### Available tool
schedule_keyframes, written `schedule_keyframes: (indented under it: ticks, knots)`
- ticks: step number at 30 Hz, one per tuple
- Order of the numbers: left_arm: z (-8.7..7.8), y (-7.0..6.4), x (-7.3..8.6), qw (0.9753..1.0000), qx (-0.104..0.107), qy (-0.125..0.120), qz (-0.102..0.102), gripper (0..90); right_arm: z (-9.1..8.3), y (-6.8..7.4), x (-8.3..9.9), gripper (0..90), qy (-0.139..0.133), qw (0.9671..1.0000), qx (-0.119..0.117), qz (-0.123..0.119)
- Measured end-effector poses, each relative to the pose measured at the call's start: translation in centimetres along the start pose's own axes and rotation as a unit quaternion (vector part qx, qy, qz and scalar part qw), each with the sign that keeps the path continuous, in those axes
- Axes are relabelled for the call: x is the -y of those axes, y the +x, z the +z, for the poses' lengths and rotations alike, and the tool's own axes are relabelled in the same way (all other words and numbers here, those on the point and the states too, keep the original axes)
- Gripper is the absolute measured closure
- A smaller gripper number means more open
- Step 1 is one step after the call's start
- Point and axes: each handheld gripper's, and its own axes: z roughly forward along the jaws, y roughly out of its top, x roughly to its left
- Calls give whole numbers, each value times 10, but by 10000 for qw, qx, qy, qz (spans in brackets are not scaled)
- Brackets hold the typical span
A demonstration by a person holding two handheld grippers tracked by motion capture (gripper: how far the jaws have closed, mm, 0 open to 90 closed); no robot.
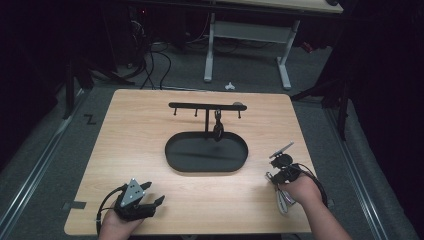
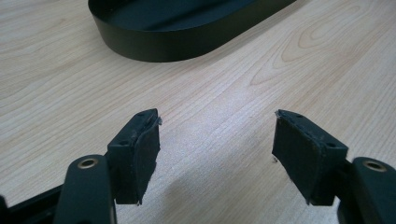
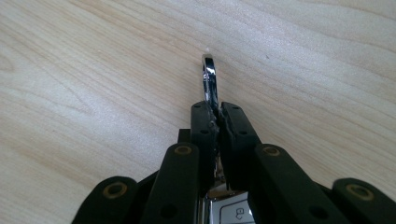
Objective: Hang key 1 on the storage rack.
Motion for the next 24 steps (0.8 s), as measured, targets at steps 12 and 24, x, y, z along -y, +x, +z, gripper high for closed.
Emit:
schedule_keyframes:
  ticks: [12,24]
  knots:
    - [-1,0,0,10000,-4,-32,-8,325,-34,0,-1,845,-187,9997,-102,-90]
    - [-3,-1,-1,10000,-20,-93,-18,325,-76,3,-7,845,-499,9987,-45,-108]
